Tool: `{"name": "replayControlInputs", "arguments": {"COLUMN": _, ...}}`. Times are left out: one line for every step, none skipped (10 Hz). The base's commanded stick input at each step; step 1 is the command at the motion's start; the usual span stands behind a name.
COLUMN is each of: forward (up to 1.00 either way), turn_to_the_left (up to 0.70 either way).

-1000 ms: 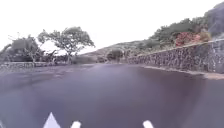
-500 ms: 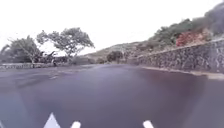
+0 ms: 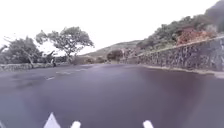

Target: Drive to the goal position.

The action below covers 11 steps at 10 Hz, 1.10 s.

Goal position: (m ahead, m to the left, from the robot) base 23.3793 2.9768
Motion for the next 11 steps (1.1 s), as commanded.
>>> {"name": "replayControlInputs", "arguments": {"forward": 0.7, "turn_to_the_left": 0.0}}
{"name": "replayControlInputs", "arguments": {"forward": 0.7, "turn_to_the_left": 0.0}}
{"name": "replayControlInputs", "arguments": {"forward": 0.7, "turn_to_the_left": 0.0}}
{"name": "replayControlInputs", "arguments": {"forward": 0.7, "turn_to_the_left": 0.0}}
{"name": "replayControlInputs", "arguments": {"forward": 0.7, "turn_to_the_left": 0.0}}
{"name": "replayControlInputs", "arguments": {"forward": 0.7, "turn_to_the_left": 0.0}}
{"name": "replayControlInputs", "arguments": {"forward": 0.7, "turn_to_the_left": 0.0}}
{"name": "replayControlInputs", "arguments": {"forward": 0.7, "turn_to_the_left": 0.0}}
{"name": "replayControlInputs", "arguments": {"forward": 0.7, "turn_to_the_left": 0.0}}
{"name": "replayControlInputs", "arguments": {"forward": 0.7, "turn_to_the_left": 0.0}}
{"name": "replayControlInputs", "arguments": {"forward": 0.7, "turn_to_the_left": 0.0}}
